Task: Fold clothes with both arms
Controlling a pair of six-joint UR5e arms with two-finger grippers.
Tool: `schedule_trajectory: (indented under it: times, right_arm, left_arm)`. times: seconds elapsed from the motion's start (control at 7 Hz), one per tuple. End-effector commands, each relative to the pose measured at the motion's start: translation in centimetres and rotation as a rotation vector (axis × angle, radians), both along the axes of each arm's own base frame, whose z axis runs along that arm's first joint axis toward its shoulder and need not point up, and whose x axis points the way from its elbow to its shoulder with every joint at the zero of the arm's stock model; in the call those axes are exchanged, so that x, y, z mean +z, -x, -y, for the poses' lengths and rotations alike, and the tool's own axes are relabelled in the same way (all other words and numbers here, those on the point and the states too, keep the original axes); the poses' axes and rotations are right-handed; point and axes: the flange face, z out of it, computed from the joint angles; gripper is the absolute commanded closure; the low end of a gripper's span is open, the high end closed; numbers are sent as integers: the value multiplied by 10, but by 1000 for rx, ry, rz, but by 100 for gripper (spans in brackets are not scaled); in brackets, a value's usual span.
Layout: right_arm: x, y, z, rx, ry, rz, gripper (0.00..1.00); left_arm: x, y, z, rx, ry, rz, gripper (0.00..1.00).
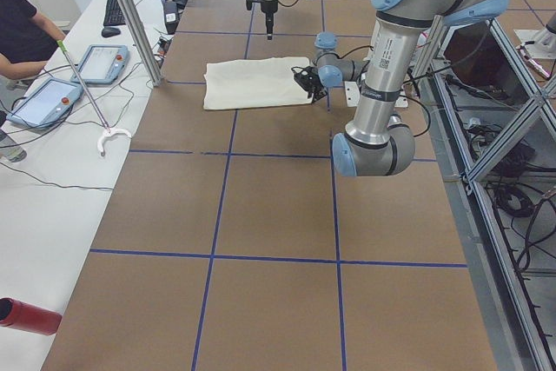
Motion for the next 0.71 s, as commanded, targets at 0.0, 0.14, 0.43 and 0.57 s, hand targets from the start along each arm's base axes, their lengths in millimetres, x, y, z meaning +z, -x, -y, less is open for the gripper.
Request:
schedule_trajectory:
  times: [0.0, 0.14, 0.43, 0.57]
  right_arm:
    - [-1, 0, 0, 1, 0, 1, 0]
    - [-1, 0, 0, 1, -1, 2, 0]
    - [-4, 4, -8, 72, 78, 11, 0]
    - [-9, 15, -24, 96, 124, 20, 0]
  left_arm:
    - [4, -2, -9, 67, -67, 19, 100]
    - [-3, 6, -11, 88, -93, 10, 100]
    - [-30, 47, -19, 178, -208, -6, 100]
    - [-34, 51, -21, 186, -215, -12, 100]
